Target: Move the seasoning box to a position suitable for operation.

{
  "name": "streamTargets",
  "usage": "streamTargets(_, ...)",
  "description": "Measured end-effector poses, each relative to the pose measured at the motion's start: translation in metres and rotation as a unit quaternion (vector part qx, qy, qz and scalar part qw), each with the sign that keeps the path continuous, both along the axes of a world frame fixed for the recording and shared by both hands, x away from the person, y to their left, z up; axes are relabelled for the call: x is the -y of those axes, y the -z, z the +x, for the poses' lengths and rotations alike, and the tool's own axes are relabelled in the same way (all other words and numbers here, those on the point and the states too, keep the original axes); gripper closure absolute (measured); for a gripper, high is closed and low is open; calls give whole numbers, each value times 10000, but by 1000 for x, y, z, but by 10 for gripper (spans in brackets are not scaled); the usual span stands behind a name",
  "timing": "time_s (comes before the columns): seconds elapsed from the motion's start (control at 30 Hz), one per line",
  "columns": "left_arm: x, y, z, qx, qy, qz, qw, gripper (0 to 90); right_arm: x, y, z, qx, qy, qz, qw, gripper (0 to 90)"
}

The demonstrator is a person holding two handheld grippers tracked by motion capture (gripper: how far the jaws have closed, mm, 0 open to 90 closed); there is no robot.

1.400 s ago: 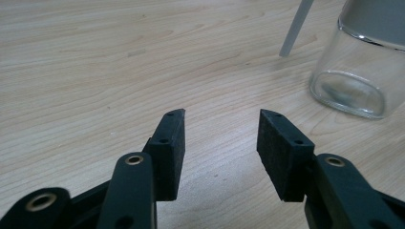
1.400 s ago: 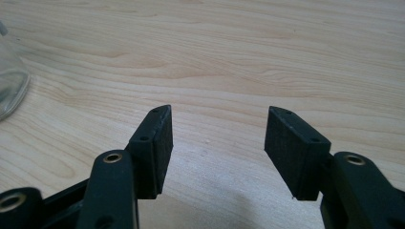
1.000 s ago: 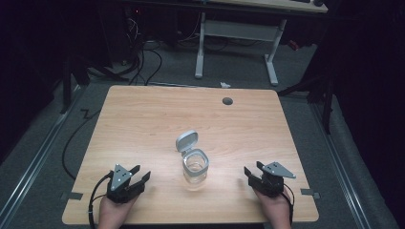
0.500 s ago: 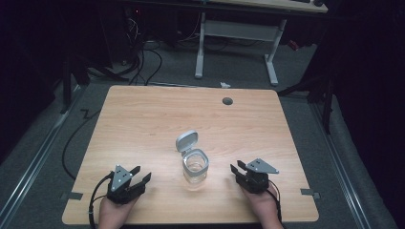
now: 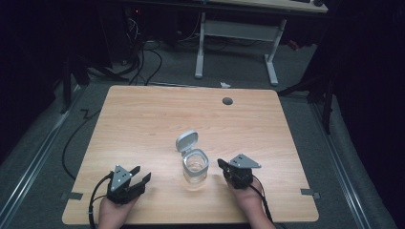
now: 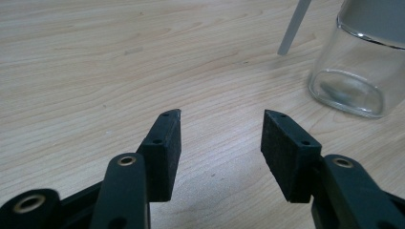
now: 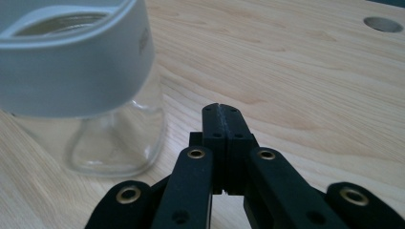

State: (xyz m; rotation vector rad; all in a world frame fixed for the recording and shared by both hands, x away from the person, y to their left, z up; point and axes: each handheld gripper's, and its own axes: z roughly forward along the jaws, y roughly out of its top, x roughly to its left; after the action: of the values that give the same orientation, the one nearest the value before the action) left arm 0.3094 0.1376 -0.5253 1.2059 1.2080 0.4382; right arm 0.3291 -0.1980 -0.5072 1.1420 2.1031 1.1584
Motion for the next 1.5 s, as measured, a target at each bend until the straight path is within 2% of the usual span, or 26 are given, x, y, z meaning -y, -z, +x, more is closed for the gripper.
streamTargets(0.23, 0, 0, 0, -2, 16, 9, 10000, 495, -13, 4, 13, -78, -82, 35, 9999, 900)
streamTargets(0.43, 0, -1, 0, -1, 16, -9, 10000, 499, -18, 4, 14, -100, -162, 52, 9998, 900)
streamTargets(0.7, 1, -1, -1, -17, 37, -24, 10000, 500, -24, 3, 4, -32, -319, 57, 9995, 900)
streamTargets(0.97, 7, -2, -3, -35, 132, -63, 9999, 505, -27, 6, -15, -32, -404, 137, 9991, 900)
streamTargets(1.1, 14, -3, -7, -37, 281, -100, 9995, 521, -33, 6, -25, -48, -504, 177, 9986, 899)
streamTargets(1.13, 20, -3, -11, -40, 423, -62, 9991, 526, -37, 7, -28, -48, -578, 184, 9981, 899)
streamTargets(1.23, 31, -4, -17, -44, 628, -98, 9980, 552, -42, 7, -30, -50, -682, 198, 9975, 896)
streamTargets(1.27, 31, -4, -17, -44, 628, -98, 9980, 571, -42, 7, -30, -48, -679, 185, 9975, 896)
streamTargets(1.3, 37, -4, -20, -63, 745, -120, 9971, 571, -42, 7, -30, -48, -679, 185, 9975, 896)
streamTargets(1.33, 45, -5, -25, -95, 940, -176, 9954, 634, -38, 6, -29, -21, -627, 204, 9978, 896)
streamTargets(1.37, 52, -6, -28, -127, 1061, -241, 9940, 661, -35, 5, -27, -14, -579, 217, 9981, 896)
streamTargets(1.4, 52, -6, -28, -127, 1061, -241, 9940, 688, -32, 4, -25, -21, -532, 231, 9983, 897)
streamTargets(1.43, 58, -6, -32, -115, 1176, -257, 9927, 688, -32, 4, -25, -21, -532, 231, 9983, 897)
streamTargets(1.47, 68, -7, -38, -104, 1290, -297, 9911, 765, -25, -1, -15, -24, -414, 275, 9988, 899)
streamTargets(1.5, 74, -7, -40, -89, 1361, -282, 9903, 788, -23, -3, -10, -13, -385, 286, 9988, 900)
